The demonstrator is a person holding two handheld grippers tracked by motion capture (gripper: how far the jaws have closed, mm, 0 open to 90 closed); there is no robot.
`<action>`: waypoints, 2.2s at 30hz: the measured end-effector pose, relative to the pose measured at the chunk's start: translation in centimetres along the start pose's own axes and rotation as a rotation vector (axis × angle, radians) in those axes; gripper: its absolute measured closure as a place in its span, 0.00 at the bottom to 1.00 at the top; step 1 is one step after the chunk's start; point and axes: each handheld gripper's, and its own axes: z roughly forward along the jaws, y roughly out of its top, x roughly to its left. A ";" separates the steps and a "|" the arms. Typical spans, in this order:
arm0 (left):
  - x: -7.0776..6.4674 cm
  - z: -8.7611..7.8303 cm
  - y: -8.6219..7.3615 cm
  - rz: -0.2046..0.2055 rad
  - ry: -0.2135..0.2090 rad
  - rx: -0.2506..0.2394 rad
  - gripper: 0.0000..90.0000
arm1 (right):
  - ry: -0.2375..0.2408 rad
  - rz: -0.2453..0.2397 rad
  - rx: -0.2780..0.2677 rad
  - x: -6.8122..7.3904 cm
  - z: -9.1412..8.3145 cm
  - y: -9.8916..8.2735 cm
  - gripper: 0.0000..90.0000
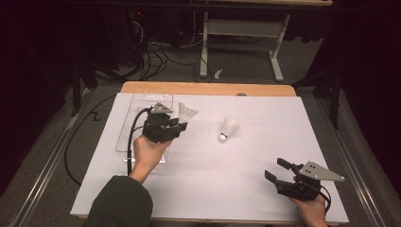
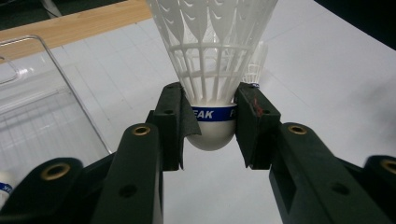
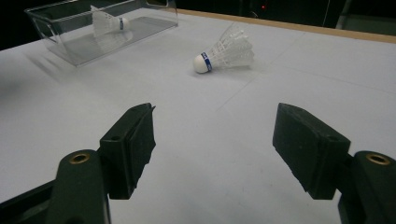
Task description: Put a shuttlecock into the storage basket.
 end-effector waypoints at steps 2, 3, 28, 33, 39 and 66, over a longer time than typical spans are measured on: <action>0.3 -0.1 0.0 -0.004 0.005 -0.001 0.73 | 0.000 -0.001 0.000 0.0 0.0 0.0 0.33; 0.3 -0.2 -0.1 -0.004 0.007 -0.001 0.73 | 0.001 -0.001 0.000 0.0 0.0 0.0 0.33; 2.7 -2.0 -0.6 -0.044 0.075 -0.027 0.73 | 0.000 0.000 0.001 0.0 0.0 0.0 0.33; 3.0 -2.1 -0.7 -0.051 0.084 -0.033 0.73 | 0.000 0.000 0.001 0.0 0.0 0.0 0.33; 3.5 -2.4 -0.9 -0.065 0.094 -0.039 0.73 | 0.000 0.000 0.002 0.0 0.0 0.0 0.33; 5.4 -3.0 -1.7 -0.115 0.137 -0.048 0.73 | 0.001 0.000 0.004 0.0 0.0 0.0 0.33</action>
